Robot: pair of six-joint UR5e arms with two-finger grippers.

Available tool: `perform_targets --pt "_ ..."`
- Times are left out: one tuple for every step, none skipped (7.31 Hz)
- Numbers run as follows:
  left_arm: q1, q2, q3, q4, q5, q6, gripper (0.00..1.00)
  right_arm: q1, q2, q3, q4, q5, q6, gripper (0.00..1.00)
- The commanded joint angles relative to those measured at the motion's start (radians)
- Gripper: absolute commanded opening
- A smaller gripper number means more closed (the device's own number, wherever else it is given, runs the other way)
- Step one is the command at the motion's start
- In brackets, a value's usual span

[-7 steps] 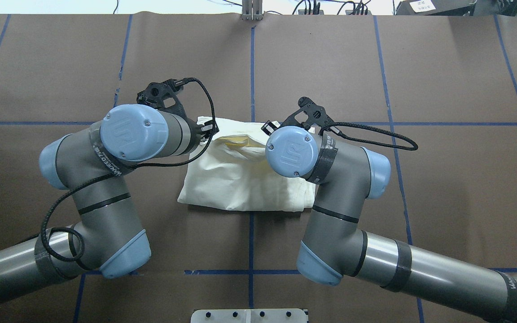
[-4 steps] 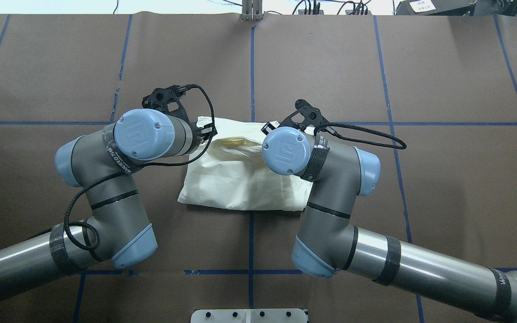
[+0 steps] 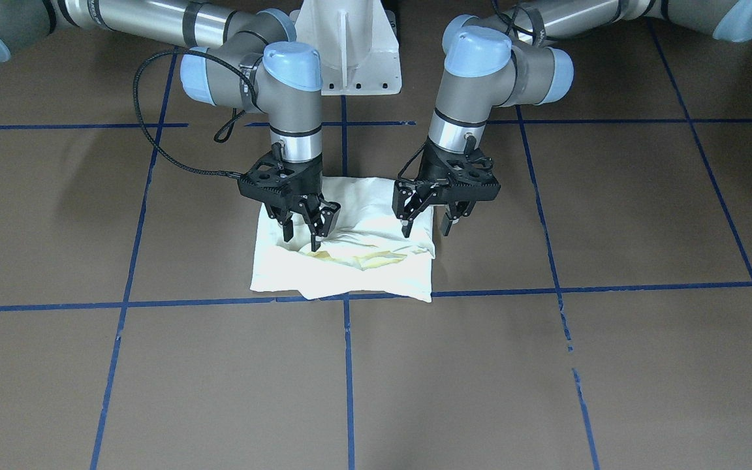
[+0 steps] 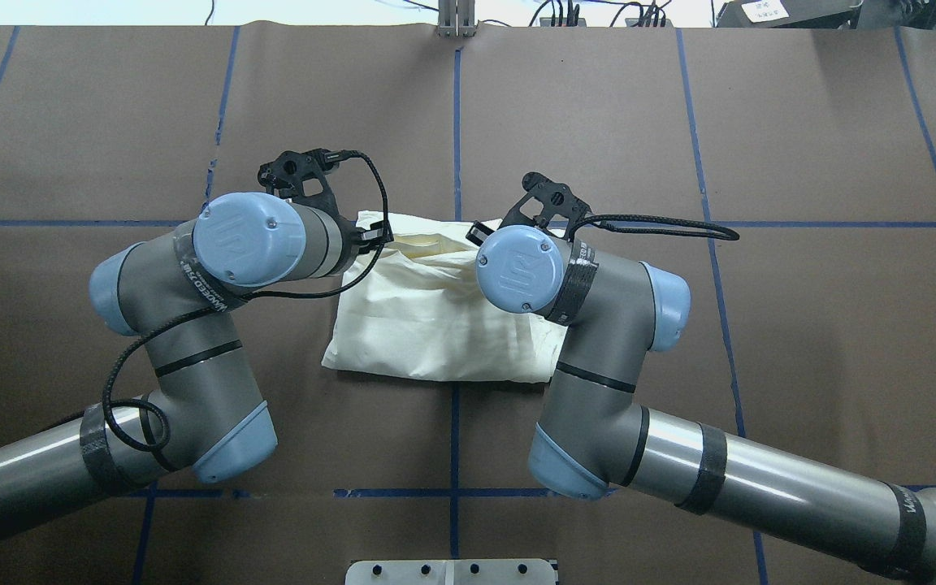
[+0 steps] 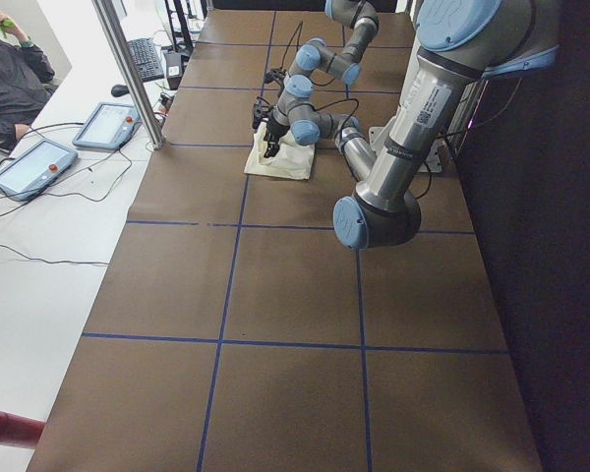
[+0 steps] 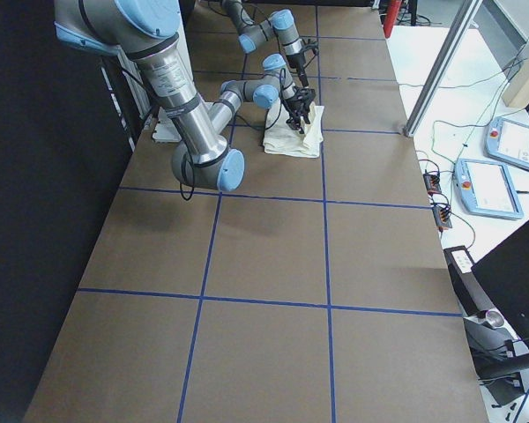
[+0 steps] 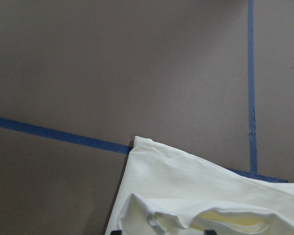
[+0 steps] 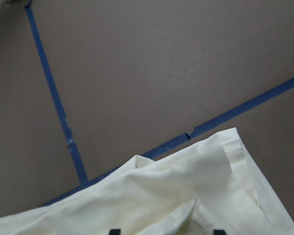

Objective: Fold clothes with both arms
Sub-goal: 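Lay the folded edge down and open both grippers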

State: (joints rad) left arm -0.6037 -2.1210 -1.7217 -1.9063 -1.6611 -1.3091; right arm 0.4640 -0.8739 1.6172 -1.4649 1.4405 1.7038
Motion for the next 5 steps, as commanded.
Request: perform_targets --pt "-0.057 0.047 -0.041 -0.025 -0.086 0.116 1.00 -0.022 -0.026 0.069 -0.002 0.018 -0.117 1.00" --pt "-0.056 0.047 -0.041 -0.025 -0.086 0.116 1.00 -0.083 -0.028 0.056 -0.003 -0.023 -0.157 1.00" --pt "-0.056 0.047 -0.041 -0.025 -0.086 0.113 1.00 -0.097 -0.017 0.017 -0.003 -0.076 -0.191 1.00" --pt "-0.056 0.049 -0.041 -0.025 -0.086 0.110 1.00 -0.094 -0.001 -0.041 -0.002 -0.081 -0.196 1.00" --pt "-0.056 0.049 -0.042 -0.025 -0.086 0.107 1.00 -0.070 0.001 -0.054 -0.003 -0.081 -0.220 1.00"
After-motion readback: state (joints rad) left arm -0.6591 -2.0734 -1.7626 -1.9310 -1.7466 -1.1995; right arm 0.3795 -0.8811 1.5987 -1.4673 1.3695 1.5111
